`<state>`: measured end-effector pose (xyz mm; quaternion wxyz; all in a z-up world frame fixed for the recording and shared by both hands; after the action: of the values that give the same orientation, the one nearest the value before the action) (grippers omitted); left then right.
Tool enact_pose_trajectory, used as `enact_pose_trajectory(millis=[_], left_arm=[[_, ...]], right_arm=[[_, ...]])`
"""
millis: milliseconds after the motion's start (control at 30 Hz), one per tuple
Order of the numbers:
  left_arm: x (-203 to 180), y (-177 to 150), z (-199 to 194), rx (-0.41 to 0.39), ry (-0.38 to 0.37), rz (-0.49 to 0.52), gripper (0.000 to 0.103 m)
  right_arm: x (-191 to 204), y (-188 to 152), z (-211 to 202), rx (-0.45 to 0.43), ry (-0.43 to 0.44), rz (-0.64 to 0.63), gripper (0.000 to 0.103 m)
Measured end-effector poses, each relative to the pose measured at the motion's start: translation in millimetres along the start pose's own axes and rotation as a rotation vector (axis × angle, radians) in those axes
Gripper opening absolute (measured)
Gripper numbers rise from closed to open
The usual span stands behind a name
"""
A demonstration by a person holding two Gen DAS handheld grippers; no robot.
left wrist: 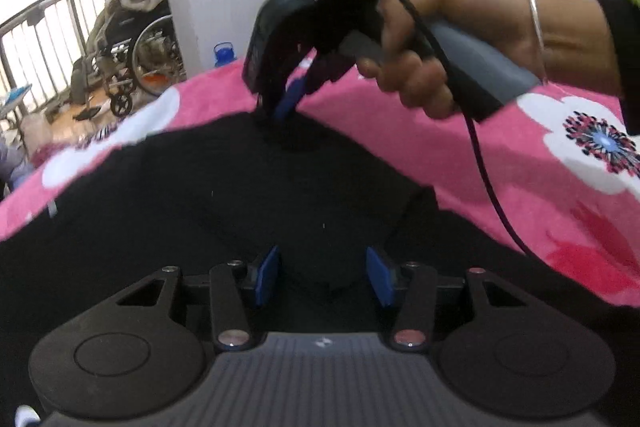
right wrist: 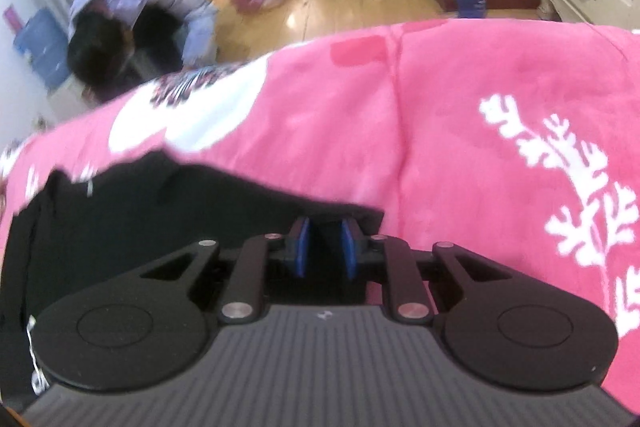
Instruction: Fold clothes
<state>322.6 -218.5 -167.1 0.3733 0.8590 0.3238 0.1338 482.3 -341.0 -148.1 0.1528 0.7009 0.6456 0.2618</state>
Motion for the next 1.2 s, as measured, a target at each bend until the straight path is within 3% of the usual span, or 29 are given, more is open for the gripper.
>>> enact_pose_trajectory(millis=[333, 600, 933, 1067, 1200], left_arm=[[-1.1, -3.8, -2.8, 0.01, 0.002, 0.028, 0.054], [14.5, 4.9, -52.3, -0.043, 0.057, -0.036, 0.061], [63.9, 16.8, -198.0, -0.111, 0.179, -0.248, 0.066], [75.4, 13.5, -273.7, -0.104, 0.269, -0.27, 0.07], [69.2, -6.4, -348.3, -0.075, 0.341, -0.281, 0.074]], right_arm=[[-52.1, 13.6, -43.7, -0.147, -0.054, 0.239, 0.018], [-80.0, 2.9, -109.1, -0.223, -0.091, 0.307, 0.018], [-50.6, -12.0, -230.9, -0.378, -0.065, 0.201, 0.018], [-26.7, -22.9, -288.8, -0.447, -0.022, 0.147, 0.021], [11.2, -43.6, -334.3, -0.454, 0.065, 0.072, 0.027]])
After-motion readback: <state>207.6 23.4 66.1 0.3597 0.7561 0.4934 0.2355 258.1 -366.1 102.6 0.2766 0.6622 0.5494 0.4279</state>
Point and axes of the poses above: each gripper's, at about its wrist camera, not at the fingertips, and z roughly the way its jaws point, x to its left, y to its top, the point moved 6 cm from there along z, roughly the way its jaws point, and after that the axes turned 9 degrees about -y, right-handed, at the moved point
